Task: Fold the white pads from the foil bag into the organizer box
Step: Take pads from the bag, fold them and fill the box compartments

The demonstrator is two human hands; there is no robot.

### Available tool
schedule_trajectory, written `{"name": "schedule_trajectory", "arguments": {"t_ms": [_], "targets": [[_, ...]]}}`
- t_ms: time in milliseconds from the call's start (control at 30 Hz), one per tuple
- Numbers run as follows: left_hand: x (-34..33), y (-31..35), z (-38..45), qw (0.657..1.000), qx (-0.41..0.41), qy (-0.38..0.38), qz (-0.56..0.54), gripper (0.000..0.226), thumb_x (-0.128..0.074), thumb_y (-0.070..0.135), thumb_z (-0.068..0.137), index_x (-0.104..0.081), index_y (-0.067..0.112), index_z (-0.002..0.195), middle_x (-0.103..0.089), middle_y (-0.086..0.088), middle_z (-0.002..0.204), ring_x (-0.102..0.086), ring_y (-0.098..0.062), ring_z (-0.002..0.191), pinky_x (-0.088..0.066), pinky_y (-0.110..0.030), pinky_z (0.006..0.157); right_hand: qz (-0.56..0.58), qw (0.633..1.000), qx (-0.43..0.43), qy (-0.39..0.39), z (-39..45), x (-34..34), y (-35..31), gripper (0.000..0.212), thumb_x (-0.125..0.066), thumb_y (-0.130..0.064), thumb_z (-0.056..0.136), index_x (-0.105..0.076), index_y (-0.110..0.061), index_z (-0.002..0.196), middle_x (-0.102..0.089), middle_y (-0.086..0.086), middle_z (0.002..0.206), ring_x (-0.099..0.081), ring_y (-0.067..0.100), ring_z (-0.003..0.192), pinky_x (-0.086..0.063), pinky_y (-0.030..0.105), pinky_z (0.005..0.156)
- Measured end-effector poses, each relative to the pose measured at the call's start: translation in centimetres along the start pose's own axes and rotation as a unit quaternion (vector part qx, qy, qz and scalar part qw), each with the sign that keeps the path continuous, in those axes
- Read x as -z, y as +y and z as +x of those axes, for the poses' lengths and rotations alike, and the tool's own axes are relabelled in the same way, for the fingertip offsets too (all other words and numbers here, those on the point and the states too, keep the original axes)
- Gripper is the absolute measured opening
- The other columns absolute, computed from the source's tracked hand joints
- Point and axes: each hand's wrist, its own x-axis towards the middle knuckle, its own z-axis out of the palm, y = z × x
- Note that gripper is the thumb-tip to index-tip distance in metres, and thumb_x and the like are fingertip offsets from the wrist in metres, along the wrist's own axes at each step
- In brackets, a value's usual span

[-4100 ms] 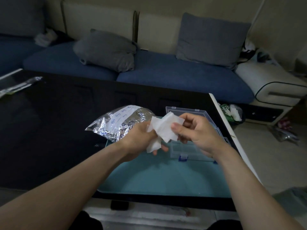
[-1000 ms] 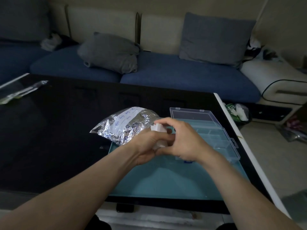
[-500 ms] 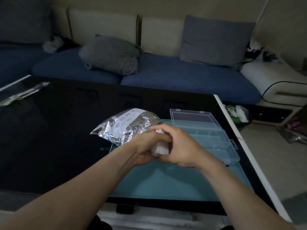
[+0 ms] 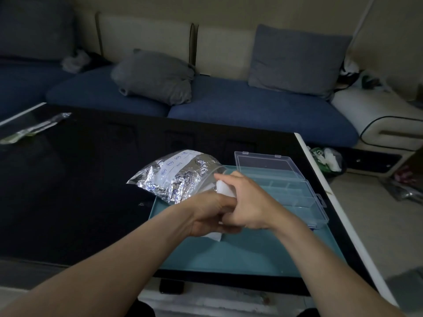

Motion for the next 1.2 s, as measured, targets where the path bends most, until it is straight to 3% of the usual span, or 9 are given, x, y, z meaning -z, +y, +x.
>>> {"name": "schedule_trajectory", "arguments": {"t_ms": [167,333,467,567,667,733,900,1033,1200], "targets": [[0.5,0.5,-0.5,1.0,0.006,-0.027,-0.005,0.016,-0.053,-0.002,0.092,-0.061,0.011,0.093,-0.067,-0.004,0.07,-0.063,-0.013,0.059,-0.05,-0.021,0.055,0.155,0.986,-0.021,-0.055,-0.4,1.1,0.9,0.092,-0.091,-0.024,0.065,-0.047,-0.024,0.147,-0.056,-0.006,0.123,-0.057,0.003,0.106,-0.042,0.012,0.093],[1.0,0.5,-0.4,0.998,0.009,-0.059,0.021,0.027,-0.061,-0.014,0.084,-0.059,0.009,0.099,-0.061,-0.007,0.078,-0.06,-0.012,0.062,-0.047,-0.014,0.051,0.403,0.905,-0.116,-0.067,-0.7,1.6,2.7,0.042,-0.074,-0.011,0.079,-0.067,-0.006,0.12,-0.069,0.01,0.099,-0.064,0.022,0.088,-0.053,0.029,0.078],[0.2,0.2,-0.1,0.997,0.022,-0.051,0.047,0.025,-0.065,-0.012,0.084,-0.06,0.001,0.104,-0.064,-0.009,0.079,-0.064,-0.012,0.063,-0.052,-0.015,0.055,0.359,0.924,-0.125,-0.034,-1.1,0.9,3.5,0.012,-0.067,-0.008,0.093,-0.069,-0.003,0.104,-0.072,0.008,0.087,-0.066,0.017,0.076,-0.056,0.029,0.073],[-0.6,0.2,0.5,0.993,-0.016,0.014,0.118,0.015,-0.068,-0.007,0.085,-0.066,-0.004,0.099,-0.066,-0.008,0.07,-0.062,-0.011,0.055,-0.049,-0.016,0.05,0.399,0.902,-0.116,0.116,-1.1,2.4,4.3,0.01,-0.066,-0.005,0.093,-0.067,-0.011,0.101,-0.073,0.009,0.096,-0.071,0.018,0.084,-0.061,0.03,0.074],[-0.6,-0.2,2.0,0.914,-0.135,0.183,0.337,0.008,-0.066,0.008,0.088,-0.069,0.006,0.095,-0.064,0.003,0.066,-0.054,-0.001,0.049,-0.042,-0.011,0.049,0.32,0.885,-0.132,0.312,-0.7,3.6,6.7,0.016,-0.07,-0.008,0.092,-0.072,-0.023,0.098,-0.074,0.006,0.1,-0.072,0.02,0.09,-0.062,0.034,0.068],[-0.9,-0.5,2.7,0.858,-0.207,0.232,0.41,0.012,-0.058,0.011,0.09,-0.069,0.01,0.097,-0.058,0.012,0.068,-0.052,0.003,0.053,-0.038,-0.004,0.051,0.247,0.887,-0.154,0.36,0.1,3.1,8.2,0.016,-0.073,-0.01,0.09,-0.075,-0.02,0.102,-0.074,0.005,0.1,-0.072,0.02,0.089,-0.063,0.04,0.071],[-1.6,-1.9,5.1,0.816,-0.215,0.248,0.476,0.039,-0.06,0.018,0.09,-0.053,0.005,0.125,-0.065,-0.012,0.106,-0.061,-0.025,0.099,-0.046,-0.03,0.088,0.11,0.924,-0.209,0.301,2.6,2.0,9.5,0.026,-0.072,-0.011,0.089,-0.07,-0.008,0.115,-0.071,0.001,0.099,-0.063,0.009,0.081,-0.041,0.005,0.062],[-1.3,-2.4,6.3,0.818,-0.146,0.246,0.499,0.046,-0.065,0.02,0.086,-0.049,0.003,0.126,-0.065,-0.015,0.11,-0.061,-0.03,0.106,-0.048,-0.036,0.091,0.115,0.928,-0.276,0.222,3.7,1.2,10.1,0.031,-0.081,-0.018,0.084,-0.057,-0.017,0.104,-0.065,-0.005,0.083,-0.062,0.01,0.077,-0.041,0.016,0.06],[-1.0,-2.6,6.8,0.827,-0.13,0.247,0.488,0.033,-0.065,0.019,0.083,-0.056,0.005,0.112,-0.068,-0.013,0.103,-0.063,-0.03,0.097,-0.051,-0.035,0.085,0.053,0.928,-0.333,0.159,5.0,1.0,9.8,0.037,-0.086,-0.026,0.078,-0.055,-0.019,0.095,-0.061,-0.001,0.097,-0.06,0.018,0.092,-0.048,0.029,0.084]]}}
